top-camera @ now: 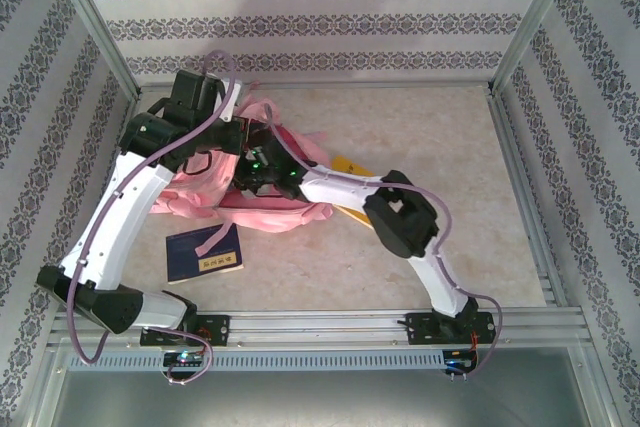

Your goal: Pack books, pencil case, and school supplies into a backpack

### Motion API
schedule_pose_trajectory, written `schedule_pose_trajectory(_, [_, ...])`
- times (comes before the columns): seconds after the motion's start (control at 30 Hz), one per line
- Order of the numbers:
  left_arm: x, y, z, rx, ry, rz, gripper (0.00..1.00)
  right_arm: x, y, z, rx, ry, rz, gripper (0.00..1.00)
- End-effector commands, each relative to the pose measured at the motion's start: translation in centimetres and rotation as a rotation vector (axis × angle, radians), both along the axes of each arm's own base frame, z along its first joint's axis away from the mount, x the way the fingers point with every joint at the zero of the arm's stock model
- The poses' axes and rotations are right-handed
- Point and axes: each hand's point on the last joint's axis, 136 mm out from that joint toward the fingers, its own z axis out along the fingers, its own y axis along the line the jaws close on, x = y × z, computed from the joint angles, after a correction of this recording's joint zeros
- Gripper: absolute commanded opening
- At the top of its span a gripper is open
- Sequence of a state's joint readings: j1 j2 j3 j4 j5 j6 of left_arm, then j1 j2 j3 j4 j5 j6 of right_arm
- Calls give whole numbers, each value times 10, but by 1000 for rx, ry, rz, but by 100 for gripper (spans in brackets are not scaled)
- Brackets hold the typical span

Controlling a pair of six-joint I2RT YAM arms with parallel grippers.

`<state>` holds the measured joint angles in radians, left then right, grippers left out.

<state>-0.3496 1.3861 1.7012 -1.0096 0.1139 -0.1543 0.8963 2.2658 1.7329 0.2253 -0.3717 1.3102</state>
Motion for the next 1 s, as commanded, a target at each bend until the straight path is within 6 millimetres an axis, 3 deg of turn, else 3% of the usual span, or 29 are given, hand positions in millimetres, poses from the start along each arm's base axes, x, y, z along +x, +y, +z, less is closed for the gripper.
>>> schedule_pose_trajectory(0.0, [18,-3,49,-113,-158,10,0,13,19,14,15,-101,-16,52])
schedule_pose_trajectory(0.13, [22,8,41,-130,-143,40,0,10,14,31,6,-211,10,75])
schedule_pose_trajectory(0.27, [26,15,34,-127,-136,67,0,-8,-7,58,-76,-366,88,82])
schedule_pose_trajectory(0.4, [33,19,26,-126,-121,87,0,-30,-37,72,-164,-481,157,87])
schedule_pose_trajectory(0.5, [40,23,16,-115,-104,106,0,-43,-67,67,-276,-518,170,88])
schedule_pose_trajectory(0.63, [51,27,-9,-115,-63,134,0,-58,-115,41,-429,-517,162,88])
schedule_pose_trajectory(0.8, [71,31,-33,-153,-9,168,0,-71,-168,30,-445,-520,136,87])
schedule_pose_trajectory(0.87, [78,34,-35,-181,-9,187,0,-70,-185,32,-463,-533,123,87])
schedule_pose_trajectory(0.97, [89,44,-34,-205,-17,222,0,-51,-228,30,-509,-508,8,85])
